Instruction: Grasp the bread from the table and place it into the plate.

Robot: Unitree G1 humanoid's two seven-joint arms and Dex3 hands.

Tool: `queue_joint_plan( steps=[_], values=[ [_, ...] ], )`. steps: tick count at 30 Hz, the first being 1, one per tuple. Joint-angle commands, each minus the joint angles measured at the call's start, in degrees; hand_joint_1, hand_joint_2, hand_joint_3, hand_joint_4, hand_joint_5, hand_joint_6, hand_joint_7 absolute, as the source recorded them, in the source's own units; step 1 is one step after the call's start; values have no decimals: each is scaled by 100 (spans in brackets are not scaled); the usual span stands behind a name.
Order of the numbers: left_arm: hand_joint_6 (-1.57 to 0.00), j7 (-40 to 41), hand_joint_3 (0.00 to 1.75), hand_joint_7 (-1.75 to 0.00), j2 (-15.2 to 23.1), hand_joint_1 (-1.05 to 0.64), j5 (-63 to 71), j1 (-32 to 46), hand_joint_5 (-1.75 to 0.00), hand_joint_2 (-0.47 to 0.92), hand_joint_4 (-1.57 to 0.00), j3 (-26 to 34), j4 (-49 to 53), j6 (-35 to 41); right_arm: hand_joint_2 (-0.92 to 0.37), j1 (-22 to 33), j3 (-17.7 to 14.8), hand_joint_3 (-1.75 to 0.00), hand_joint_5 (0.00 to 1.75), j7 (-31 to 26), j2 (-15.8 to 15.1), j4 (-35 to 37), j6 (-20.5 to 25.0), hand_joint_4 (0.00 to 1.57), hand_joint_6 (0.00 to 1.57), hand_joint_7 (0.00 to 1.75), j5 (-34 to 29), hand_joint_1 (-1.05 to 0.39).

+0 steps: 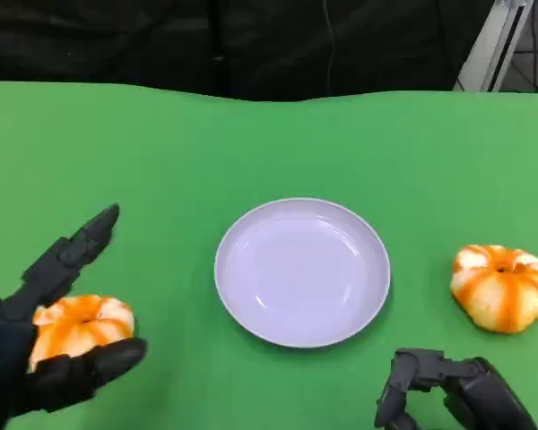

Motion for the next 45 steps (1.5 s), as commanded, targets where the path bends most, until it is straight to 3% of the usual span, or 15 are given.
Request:
queue_joint_plan(
  steps=[1,15,32,45],
  values=[
    [-51,435,26,-6,461,-92,723,-29,0,92,-38,223,242,210,-63,43,-16,-92,157,-24,-35,-2,-15,80,78,133,52,-26],
    [-58,1801,42,-1,961,-94,2505,-171,-1,92,-48,-291,915,1177,-62,96,-24,-92,154,-29,-44,-118,39,81,78,133,64,-24],
    [-53,1041,39,0,1926,-105,2830,-756,-1,92,-51,-1367,1382,2423,-63,140,-24,-90,155,-62,-37,-200,79,80,78,133,21,-24],
    [-56,698,38,-1,2324,-105,2846,-1630,-2,92,-55,-2031,2322,2688,-64,161,-20,-90,155,-95,-51,-207,45,80,78,133,-3,-25]
  ],
)
